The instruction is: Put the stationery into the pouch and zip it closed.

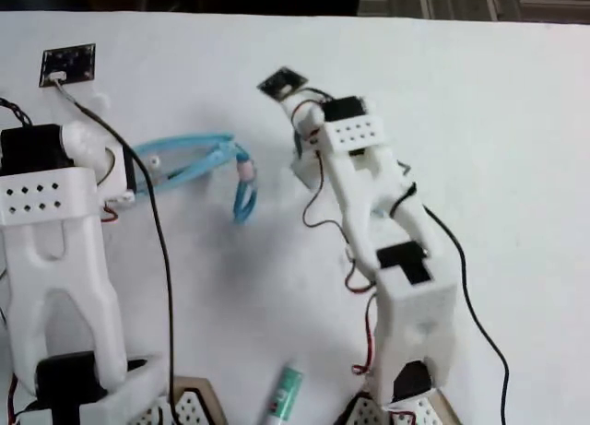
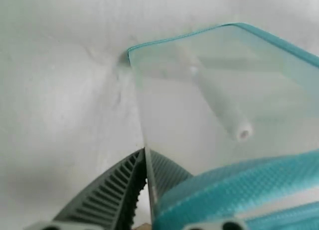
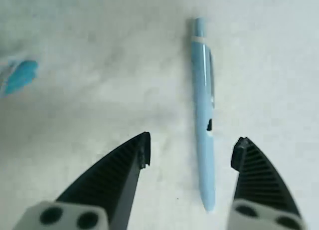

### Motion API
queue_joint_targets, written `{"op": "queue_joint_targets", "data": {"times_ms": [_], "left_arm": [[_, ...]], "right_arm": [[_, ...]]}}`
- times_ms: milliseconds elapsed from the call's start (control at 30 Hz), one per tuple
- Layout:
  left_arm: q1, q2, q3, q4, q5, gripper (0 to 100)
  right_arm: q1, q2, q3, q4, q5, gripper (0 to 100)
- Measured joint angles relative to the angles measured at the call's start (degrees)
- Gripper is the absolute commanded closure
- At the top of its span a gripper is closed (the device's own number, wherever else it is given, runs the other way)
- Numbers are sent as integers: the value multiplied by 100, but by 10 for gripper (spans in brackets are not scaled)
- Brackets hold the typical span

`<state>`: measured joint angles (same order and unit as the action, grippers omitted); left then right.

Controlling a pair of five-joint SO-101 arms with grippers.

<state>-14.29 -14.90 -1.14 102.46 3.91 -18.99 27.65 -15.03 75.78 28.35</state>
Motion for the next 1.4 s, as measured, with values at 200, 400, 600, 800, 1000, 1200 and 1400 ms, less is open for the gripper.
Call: {"op": "queue_joint_targets", "data": {"times_ms": [200, 400, 600, 800, 1000, 1200, 1400], "left_arm": [[0, 0, 0, 0, 0, 977], [0, 0, 0, 0, -9, 977], [0, 0, 0, 0, -9, 977], [0, 0, 0, 0, -9, 977], [0, 0, 0, 0, -9, 977], [0, 0, 0, 0, -9, 977], [0, 0, 0, 0, -9, 977]], "right_arm": [[0, 844, -35, -448, 0, 841], [44, 1046, -607, -229, 35, 947], [9, 1064, -1081, -132, 18, 983], [9, 1064, -1943, 800, 0, 981], [105, 993, -3420, 2127, -448, 981], [431, -299, -3358, 2453, -431, 981], [369, -2505, -1275, 2453, -431, 981]]}}
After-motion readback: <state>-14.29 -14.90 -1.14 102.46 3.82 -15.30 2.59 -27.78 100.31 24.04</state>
